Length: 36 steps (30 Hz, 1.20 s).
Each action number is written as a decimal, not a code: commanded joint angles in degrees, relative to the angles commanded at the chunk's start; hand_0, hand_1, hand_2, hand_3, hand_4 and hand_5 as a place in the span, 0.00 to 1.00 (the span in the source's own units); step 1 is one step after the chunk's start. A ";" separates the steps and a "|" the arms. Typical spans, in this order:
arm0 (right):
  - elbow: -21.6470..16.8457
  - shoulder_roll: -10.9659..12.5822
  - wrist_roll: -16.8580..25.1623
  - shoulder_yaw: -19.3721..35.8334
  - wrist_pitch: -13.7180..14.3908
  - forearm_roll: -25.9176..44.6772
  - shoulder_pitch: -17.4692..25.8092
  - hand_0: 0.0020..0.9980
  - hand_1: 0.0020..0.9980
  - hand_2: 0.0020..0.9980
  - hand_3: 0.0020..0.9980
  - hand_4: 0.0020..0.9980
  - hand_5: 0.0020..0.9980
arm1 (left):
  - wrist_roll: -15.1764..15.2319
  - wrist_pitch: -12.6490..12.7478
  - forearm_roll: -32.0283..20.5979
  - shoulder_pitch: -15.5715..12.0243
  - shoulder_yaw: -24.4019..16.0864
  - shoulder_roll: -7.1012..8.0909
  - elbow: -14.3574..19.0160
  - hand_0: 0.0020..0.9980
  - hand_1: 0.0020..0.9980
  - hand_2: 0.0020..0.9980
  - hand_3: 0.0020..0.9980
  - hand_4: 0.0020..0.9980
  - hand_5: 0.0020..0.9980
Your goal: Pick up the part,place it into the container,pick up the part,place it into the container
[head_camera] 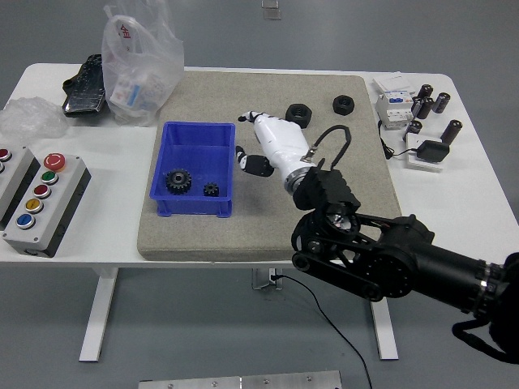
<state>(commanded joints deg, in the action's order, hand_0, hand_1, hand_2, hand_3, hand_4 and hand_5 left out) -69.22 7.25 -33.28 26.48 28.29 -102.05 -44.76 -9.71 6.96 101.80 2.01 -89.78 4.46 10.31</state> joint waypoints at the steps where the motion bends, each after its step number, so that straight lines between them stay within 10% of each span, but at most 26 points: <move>1: -0.24 0.96 1.16 1.78 1.12 1.02 1.11 0.48 0.76 0.78 0.77 0.57 0.24 | 0.03 0.03 -0.08 -0.05 0.00 -0.09 0.00 0.69 0.58 0.56 0.63 0.59 0.17; 7: -2.68 5.93 12.12 14.67 8.67 11.11 9.72 0.57 0.73 0.75 0.73 0.58 0.24 | 0.19 0.36 -0.05 -0.57 -0.42 -0.46 0.00 0.69 0.58 0.56 0.63 0.59 0.17; 23: -9.77 9.24 46.95 44.82 4.54 46.51 34.85 0.64 0.71 0.72 0.70 0.61 0.27 | 1.72 0.90 -1.38 -1.27 1.24 0.13 0.00 0.69 0.58 0.55 0.62 0.59 0.17; 36: -10.98 8.07 59.20 51.36 3.19 59.18 41.55 0.65 0.70 0.71 0.69 0.64 0.32 | 2.66 0.93 -2.83 -1.26 3.13 0.80 0.00 0.69 0.58 0.55 0.62 0.59 0.17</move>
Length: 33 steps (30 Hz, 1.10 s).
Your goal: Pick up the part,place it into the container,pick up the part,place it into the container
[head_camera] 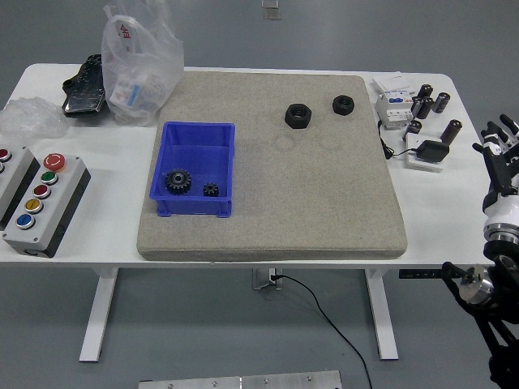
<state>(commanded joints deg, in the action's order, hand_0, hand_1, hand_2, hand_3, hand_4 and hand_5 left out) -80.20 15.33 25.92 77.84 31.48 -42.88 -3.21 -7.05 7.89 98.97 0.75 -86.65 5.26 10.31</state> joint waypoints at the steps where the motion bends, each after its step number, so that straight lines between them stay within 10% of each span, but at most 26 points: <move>1: -0.06 -0.02 0.05 0.15 0.07 -0.05 0.07 0.65 0.70 0.71 0.69 0.64 0.32 | 0.08 -0.02 -0.14 0.01 0.17 0.03 0.00 0.69 0.58 0.55 0.62 0.59 0.17; 33: -3.38 -1.05 3.16 3.58 -0.52 2.03 -1.09 0.66 0.68 0.68 0.68 0.66 0.35 | 2.11 -0.18 -5.68 1.14 5.78 -0.26 0.00 0.69 0.58 0.55 0.62 0.60 0.15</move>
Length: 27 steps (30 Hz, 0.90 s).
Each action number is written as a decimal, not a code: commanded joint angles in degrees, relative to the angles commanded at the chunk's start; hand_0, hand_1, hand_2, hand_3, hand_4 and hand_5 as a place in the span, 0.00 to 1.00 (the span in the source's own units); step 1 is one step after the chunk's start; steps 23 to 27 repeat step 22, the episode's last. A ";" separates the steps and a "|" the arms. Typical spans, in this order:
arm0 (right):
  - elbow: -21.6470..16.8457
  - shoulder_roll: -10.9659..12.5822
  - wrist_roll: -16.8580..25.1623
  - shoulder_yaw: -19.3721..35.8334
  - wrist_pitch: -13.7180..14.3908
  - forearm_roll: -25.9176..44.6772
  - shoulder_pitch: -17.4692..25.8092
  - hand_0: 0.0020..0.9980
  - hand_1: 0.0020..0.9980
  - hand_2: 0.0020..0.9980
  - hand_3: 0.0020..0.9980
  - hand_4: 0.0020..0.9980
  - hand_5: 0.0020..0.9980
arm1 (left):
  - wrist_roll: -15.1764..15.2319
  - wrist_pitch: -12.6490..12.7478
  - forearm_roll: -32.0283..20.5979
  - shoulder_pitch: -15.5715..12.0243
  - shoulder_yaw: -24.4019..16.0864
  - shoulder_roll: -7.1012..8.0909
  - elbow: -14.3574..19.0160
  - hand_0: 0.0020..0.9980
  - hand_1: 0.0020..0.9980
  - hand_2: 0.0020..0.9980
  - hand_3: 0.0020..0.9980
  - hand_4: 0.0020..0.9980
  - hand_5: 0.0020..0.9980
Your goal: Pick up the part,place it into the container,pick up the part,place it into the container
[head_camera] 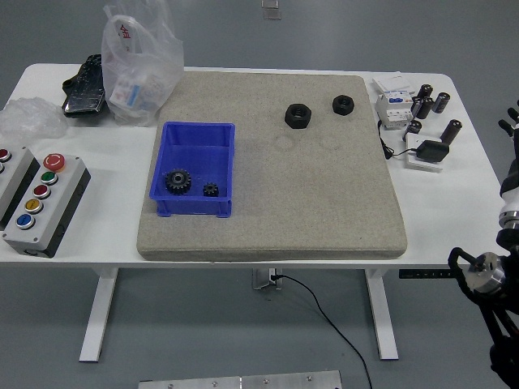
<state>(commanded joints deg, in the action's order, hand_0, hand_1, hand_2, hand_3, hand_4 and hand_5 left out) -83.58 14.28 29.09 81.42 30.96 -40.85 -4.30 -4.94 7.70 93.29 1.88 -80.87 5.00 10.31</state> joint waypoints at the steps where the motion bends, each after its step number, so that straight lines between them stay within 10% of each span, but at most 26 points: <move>1: -0.01 -0.04 -0.03 -0.04 0.06 -0.10 -0.17 0.66 0.68 0.68 0.68 0.66 0.35 | 0.02 0.01 -0.05 0.04 0.05 -0.07 0.00 0.69 0.58 0.55 0.62 0.60 0.15; 27: -0.09 -0.68 0.03 -0.11 0.22 -0.53 -1.07 0.68 0.69 0.68 0.67 0.66 0.37 | 0.20 0.24 -0.74 0.40 0.35 -0.68 0.00 0.69 0.58 0.55 0.63 0.60 0.15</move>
